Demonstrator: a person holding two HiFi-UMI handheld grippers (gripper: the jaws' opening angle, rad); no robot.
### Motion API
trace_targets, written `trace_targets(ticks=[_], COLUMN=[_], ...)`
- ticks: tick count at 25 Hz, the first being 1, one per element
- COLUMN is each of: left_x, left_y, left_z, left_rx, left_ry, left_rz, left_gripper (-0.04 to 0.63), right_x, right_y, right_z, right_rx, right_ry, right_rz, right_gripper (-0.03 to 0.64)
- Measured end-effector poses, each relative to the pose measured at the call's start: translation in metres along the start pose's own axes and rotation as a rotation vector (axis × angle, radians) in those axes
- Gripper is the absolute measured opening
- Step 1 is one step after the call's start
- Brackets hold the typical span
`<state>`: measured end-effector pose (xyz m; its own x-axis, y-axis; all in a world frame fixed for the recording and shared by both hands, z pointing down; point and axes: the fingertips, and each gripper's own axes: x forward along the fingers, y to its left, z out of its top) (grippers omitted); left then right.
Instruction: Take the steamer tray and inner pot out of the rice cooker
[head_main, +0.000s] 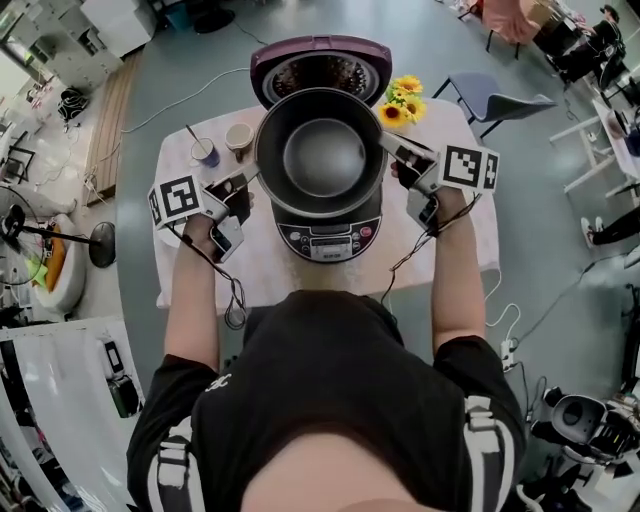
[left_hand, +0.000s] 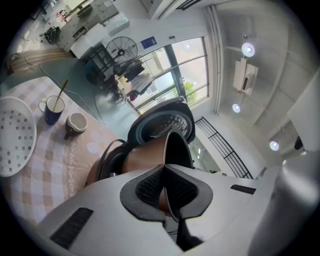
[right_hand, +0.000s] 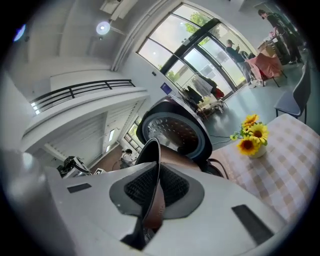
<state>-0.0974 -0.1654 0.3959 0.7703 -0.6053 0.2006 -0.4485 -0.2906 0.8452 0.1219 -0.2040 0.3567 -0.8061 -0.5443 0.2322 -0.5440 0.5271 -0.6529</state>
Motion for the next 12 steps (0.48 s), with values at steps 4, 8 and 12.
trace_targets(ticks=[4, 8, 12], left_x=[-0.019, -0.051, -0.094], left_y=[-0.028, -0.034, -0.054], left_z=[0.007, 0.006, 0.002], left_rx=[0.020, 0.046, 0.013], left_ry=[-0.093, -0.172, -0.309], left_rz=[-0.063, 0.009, -0.016], left_gripper=[0.005, 0.005, 0.005], right_x=[0.003, 0.010, 0.028], right_y=[0.019, 0.040, 0.062], right_z=[0.005, -0.001, -0.013], right_rx=[-0.041, -0.058, -0.092], right_ry=[0.020, 0.059, 0.142], right_rz=[0.051, 0.113, 0.155], right_gripper=[0.021, 0.021, 0.023])
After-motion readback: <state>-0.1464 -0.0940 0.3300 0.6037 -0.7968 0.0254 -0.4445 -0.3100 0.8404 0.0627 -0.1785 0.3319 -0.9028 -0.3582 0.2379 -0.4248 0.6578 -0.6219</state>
